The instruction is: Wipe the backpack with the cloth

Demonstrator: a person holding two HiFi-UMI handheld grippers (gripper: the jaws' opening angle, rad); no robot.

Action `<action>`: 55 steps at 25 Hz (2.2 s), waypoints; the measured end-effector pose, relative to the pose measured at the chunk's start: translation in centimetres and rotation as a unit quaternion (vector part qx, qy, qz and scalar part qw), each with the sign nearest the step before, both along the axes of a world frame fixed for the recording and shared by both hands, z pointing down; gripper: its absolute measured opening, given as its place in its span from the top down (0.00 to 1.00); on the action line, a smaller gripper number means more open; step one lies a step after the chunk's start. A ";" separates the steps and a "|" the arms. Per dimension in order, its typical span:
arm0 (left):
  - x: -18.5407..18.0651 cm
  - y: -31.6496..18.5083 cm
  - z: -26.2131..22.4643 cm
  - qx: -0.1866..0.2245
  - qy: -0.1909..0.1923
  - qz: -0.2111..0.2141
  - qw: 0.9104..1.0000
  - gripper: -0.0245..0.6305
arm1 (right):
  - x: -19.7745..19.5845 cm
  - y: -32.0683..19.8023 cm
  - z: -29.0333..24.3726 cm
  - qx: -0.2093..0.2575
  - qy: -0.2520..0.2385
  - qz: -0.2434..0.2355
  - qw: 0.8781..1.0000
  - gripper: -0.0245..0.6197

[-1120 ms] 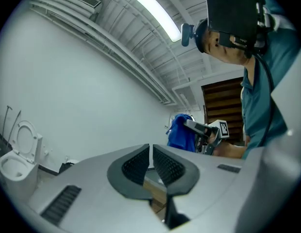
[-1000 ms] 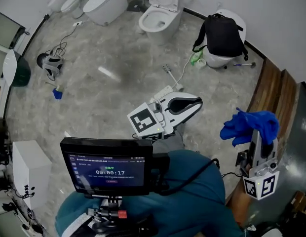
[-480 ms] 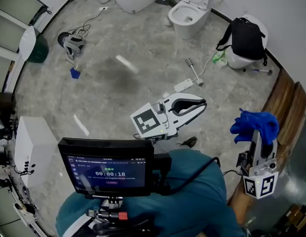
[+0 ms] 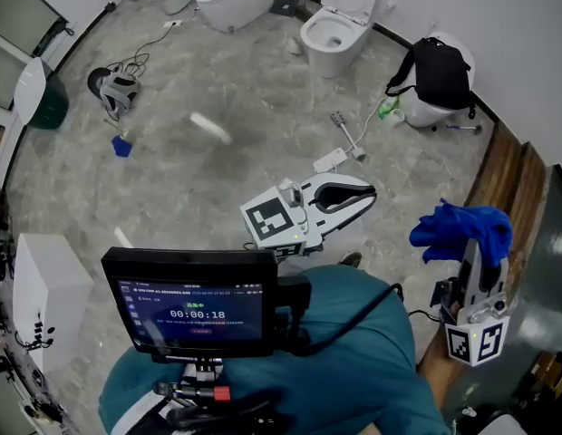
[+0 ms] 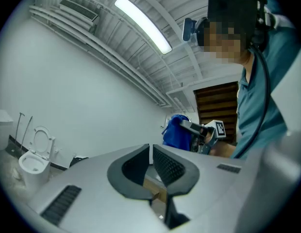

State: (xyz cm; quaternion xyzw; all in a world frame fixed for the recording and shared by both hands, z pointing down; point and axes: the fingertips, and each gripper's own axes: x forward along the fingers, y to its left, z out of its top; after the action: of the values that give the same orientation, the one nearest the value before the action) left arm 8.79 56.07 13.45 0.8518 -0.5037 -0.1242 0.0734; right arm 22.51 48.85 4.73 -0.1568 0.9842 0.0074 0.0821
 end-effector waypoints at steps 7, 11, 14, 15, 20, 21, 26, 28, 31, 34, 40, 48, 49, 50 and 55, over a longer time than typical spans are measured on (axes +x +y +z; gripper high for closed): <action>-0.3 0.9 -0.9 0.031 -0.003 0.028 0.999 0.92 | 1.5 1.7 -0.4 0.022 -0.002 0.043 0.999 0.91; 0.4 0.9 -1.3 0.051 -0.025 0.049 0.997 0.92 | 2.9 1.8 -0.2 0.024 0.003 0.063 0.998 0.91; 1.1 0.7 -1.7 0.048 -0.024 0.043 0.998 0.92 | 5.3 1.5 -0.3 0.022 -0.001 0.084 0.996 0.91; 1.5 1.1 -1.7 0.043 -0.016 0.040 0.998 0.92 | 6.2 1.9 -0.5 0.022 -0.005 0.089 0.996 0.91; 4.7 2.3 -2.6 0.068 -0.015 0.072 0.995 0.92 | 9.9 4.9 -2.0 0.056 -0.021 0.109 0.992 0.91; 5.3 2.6 -3.0 0.074 -0.013 0.075 0.994 0.92 | 10.4 5.4 -2.0 0.061 -0.023 0.111 0.992 0.91; 6.3 3.1 -4.9 0.099 -0.008 0.069 0.993 0.92 | 12.1 6.1 -2.5 0.086 -0.037 0.120 0.988 0.91; 5.9 3.3 -5.4 0.106 -0.013 0.062 0.992 0.92 | 12.0 6.2 -2.6 0.093 -0.041 0.118 0.988 0.91; 5.7 4.3 -5.4 0.108 -0.015 0.044 0.993 0.92 | 12.1 6.5 -2.2 0.091 -0.038 0.109 0.989 0.91; 5.7 5.1 -5.4 0.104 -0.013 0.035 0.994 0.92 | 12.0 6.9 -2.0 0.089 -0.039 0.102 0.990 0.91; 5.9 5.1 -5.3 0.100 -0.022 0.044 0.994 0.92 | 12.2 7.0 -1.9 0.090 -0.043 0.111 0.989 0.91; 6.9 5.0 -5.5 0.102 -0.030 0.060 0.993 0.92 | 13.3 7.3 -1.8 0.089 -0.046 0.125 0.987 0.91; 7.0 4.9 -5.5 0.102 -0.030 0.060 0.992 0.92 | 13.3 7.3 -1.8 0.089 -0.046 0.125 0.987 0.91; 7.0 4.9 -5.6 0.103 -0.029 0.060 0.992 0.92 | 13.3 7.3 -1.8 0.089 -0.046 0.126 0.987 0.91; 6.7 4.9 -5.1 0.106 -0.036 0.057 0.992 0.92 | 13.2 7.1 -1.8 0.088 -0.044 0.123 0.987 0.91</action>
State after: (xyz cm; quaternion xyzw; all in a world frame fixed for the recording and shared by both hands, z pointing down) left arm 15.44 60.98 8.33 0.8858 -0.4409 -0.1419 -0.0285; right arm 35.72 55.95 2.97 -0.2687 0.9483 0.0974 0.1377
